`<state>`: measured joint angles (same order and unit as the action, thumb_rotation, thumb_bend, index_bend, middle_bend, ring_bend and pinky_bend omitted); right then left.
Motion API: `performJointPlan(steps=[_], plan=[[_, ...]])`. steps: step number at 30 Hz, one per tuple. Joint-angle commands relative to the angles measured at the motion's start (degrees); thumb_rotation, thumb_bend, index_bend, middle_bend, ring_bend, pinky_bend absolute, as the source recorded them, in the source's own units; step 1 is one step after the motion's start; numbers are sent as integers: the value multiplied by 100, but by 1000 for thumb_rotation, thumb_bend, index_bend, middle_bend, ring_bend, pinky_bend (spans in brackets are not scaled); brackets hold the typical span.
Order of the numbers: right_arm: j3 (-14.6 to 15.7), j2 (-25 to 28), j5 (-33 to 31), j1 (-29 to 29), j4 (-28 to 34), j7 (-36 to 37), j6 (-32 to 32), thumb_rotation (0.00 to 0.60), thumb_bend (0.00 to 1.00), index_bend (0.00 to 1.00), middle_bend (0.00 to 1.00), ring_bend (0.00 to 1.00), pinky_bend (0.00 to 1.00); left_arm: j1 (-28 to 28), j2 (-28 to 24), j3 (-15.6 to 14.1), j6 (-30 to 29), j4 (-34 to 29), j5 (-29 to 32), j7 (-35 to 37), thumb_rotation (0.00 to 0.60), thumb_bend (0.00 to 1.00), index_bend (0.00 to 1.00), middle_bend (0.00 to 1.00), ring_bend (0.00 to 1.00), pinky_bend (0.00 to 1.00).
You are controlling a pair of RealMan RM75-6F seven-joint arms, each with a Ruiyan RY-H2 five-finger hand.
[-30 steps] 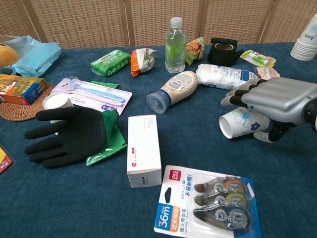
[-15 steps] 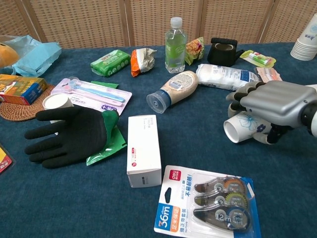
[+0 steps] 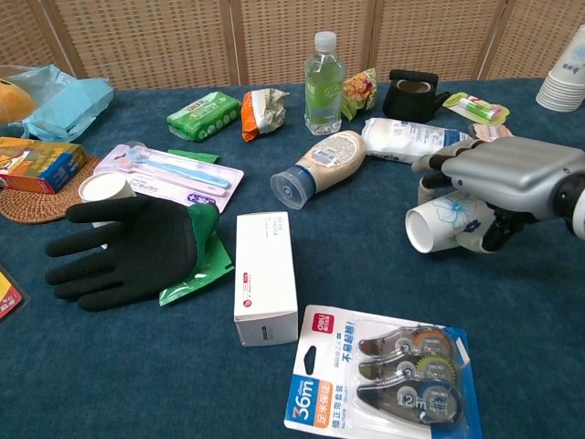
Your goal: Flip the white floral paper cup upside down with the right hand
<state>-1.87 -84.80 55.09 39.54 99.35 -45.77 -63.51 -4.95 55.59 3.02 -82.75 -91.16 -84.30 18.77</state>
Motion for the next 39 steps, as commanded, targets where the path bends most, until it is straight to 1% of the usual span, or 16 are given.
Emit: performJointPlan(steps=[1,5,10,13,17,22,25,31,39], plan=[[-368,367,-110,-70,307,1170,485,600,445,345,0,0,0,-3,-2,-1,3,-6,-5,-4,600,473,26,53,19,0],[-636,677,-24,-117,386,2268,929,600,446,344,0,0,0,-2,-11,-1,1,-28,-2,-23,600,473,26,51,19,0],[-916,900,247,-202,279,3703,1484,600,448,343,0,0,0,18,-32,0,-31,-62,5,-57,600,472,26,51,19,0],[-1028,976,431,-251,161,4511,1820,600,446,340,0,0,0,29,-47,1,-44,-88,15,-81,600,472,26,50,19,0],[-1113,1004,752,-301,-60,5414,2175,600,445,335,0,0,0,37,-66,4,-62,-124,16,-118,600,472,26,51,19,0],[-1118,904,1279,-338,-439,6270,2388,600,441,332,0,0,0,37,-83,4,-62,-168,16,-169,600,471,27,50,19,0],[-1084,803,1550,-346,-681,6638,2419,600,435,331,0,0,0,39,-92,10,-74,-190,18,-190,600,471,26,50,19,0],[-968,664,2085,-334,-1112,7427,2464,600,430,326,0,0,0,57,-129,13,-96,-236,31,-230,600,472,26,49,19,0],[-692,609,2735,-284,-1590,8312,2395,600,420,306,0,0,0,78,-156,8,-136,-298,10,-277,600,472,26,48,20,0]])
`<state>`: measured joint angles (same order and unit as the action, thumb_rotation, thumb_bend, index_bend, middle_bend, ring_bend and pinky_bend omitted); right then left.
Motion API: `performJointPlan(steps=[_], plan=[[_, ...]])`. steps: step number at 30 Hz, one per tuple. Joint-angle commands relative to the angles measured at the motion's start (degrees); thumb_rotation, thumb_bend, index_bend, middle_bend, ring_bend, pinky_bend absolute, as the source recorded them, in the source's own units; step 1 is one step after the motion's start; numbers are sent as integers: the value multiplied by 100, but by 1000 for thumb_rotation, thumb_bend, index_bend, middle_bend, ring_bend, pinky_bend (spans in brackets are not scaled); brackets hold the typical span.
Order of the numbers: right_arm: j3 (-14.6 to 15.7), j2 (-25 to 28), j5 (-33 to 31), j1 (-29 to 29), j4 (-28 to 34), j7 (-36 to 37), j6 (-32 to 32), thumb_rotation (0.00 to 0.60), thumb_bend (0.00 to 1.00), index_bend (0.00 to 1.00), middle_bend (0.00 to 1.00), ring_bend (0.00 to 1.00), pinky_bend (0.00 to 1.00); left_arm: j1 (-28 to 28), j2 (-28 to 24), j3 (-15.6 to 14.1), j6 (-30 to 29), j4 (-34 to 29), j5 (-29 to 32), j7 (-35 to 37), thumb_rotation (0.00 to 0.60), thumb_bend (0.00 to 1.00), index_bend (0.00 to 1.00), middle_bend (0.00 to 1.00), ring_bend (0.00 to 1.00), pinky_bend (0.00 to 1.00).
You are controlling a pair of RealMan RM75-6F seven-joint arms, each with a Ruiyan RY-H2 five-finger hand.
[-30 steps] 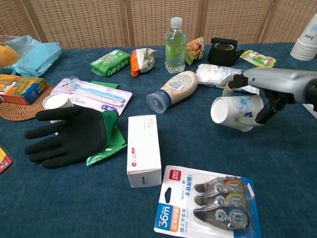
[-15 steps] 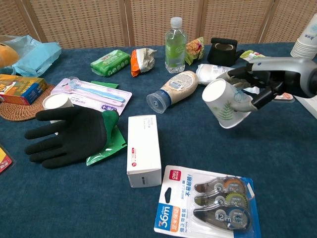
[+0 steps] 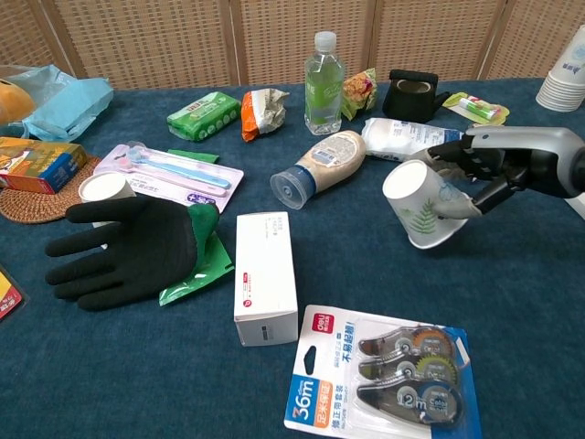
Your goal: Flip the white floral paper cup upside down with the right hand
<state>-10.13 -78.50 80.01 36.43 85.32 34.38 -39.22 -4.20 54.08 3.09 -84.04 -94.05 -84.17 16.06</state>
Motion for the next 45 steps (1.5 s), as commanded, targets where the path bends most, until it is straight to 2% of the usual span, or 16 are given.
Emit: performJointPlan(steps=[1,8,13,18,23,27,34,37,41,45], plan=[[179,-16,335,29,-242,428,-70,600,420,302,0,0,0,6,-8,2,-17,-18,-9,-14,600,471,26,48,19,0],[438,66,778,40,-505,1098,-346,600,427,218,0,0,0,23,-20,-1,-66,-55,-44,-38,600,471,26,48,18,0],[615,184,1011,36,-587,1435,-592,600,470,143,0,0,0,42,-35,-9,-106,-66,-77,-33,600,471,26,48,17,0],[737,396,1164,32,-506,1507,-826,600,502,115,0,0,0,57,-42,-10,-143,-63,-99,-5,600,471,26,47,17,0],[716,670,1107,-24,-200,1167,-1104,600,503,93,0,0,0,64,-36,-17,-162,-51,-129,10,600,471,26,47,16,0],[514,767,725,-191,83,282,-1454,600,496,100,0,0,0,69,-32,-28,-166,-48,-144,-5,600,472,26,48,16,0],[155,735,-113,-606,540,-2511,-2459,600,492,102,0,0,0,111,-19,-58,-146,-30,-74,-109,600,473,27,48,16,0],[86,800,-343,-742,716,-3393,-2791,600,493,95,0,0,0,141,-11,-62,-164,-19,-35,-157,600,471,27,48,16,0],[48,905,-550,-920,854,-4108,-3131,600,492,93,0,0,0,185,-4,-92,-157,-23,7,-189,600,471,27,48,16,0],[82,1039,-663,-1118,937,-4459,-3370,600,484,89,0,0,0,224,-9,-112,-144,-30,56,-205,600,471,27,48,16,0]])
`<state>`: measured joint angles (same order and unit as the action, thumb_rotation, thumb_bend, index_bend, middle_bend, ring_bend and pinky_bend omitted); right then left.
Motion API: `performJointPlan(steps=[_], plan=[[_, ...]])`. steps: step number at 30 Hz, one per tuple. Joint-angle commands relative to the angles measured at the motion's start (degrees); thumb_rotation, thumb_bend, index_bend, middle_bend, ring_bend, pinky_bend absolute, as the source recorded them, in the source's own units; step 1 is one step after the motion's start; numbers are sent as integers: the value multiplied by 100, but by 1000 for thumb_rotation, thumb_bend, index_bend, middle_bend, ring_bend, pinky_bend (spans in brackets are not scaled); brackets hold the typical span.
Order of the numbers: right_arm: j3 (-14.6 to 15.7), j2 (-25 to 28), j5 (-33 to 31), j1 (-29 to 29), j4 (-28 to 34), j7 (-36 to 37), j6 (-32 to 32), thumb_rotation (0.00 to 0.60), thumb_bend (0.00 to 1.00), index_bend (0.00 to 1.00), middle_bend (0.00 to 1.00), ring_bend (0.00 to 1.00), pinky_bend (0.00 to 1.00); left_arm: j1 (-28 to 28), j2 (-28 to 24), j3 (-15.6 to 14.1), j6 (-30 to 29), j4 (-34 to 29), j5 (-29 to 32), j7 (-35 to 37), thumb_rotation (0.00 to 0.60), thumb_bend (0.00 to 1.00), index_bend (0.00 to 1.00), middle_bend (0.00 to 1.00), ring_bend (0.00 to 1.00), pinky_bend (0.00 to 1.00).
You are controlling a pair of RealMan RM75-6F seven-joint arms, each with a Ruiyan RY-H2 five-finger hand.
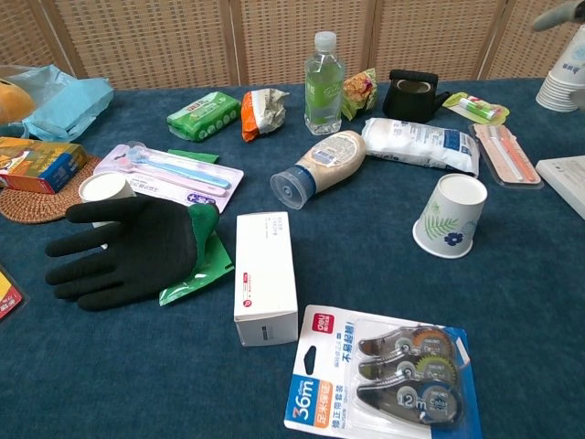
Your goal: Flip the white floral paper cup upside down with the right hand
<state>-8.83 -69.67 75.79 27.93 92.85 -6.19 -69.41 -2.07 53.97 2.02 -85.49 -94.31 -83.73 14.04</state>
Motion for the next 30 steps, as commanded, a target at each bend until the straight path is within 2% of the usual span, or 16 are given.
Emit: performJointPlan(steps=[1,16,22,30], plan=[[-25,196,-265,-333,205,-482,-412,600,482,84,0,0,0,23,7,-9,-1,-6,23,-5,600,471,27,48,16,0],[240,659,-408,-1188,670,-481,-1038,600,475,51,0,0,0,63,181,57,48,80,285,-384,600,471,27,49,16,0],[219,706,-371,-1360,761,-470,-1217,600,477,51,0,0,0,27,241,81,96,99,285,-429,600,472,26,50,16,0],[164,700,-443,-1405,720,-449,-1117,600,476,53,0,0,0,-52,276,112,223,90,310,-498,600,471,26,50,16,0]])
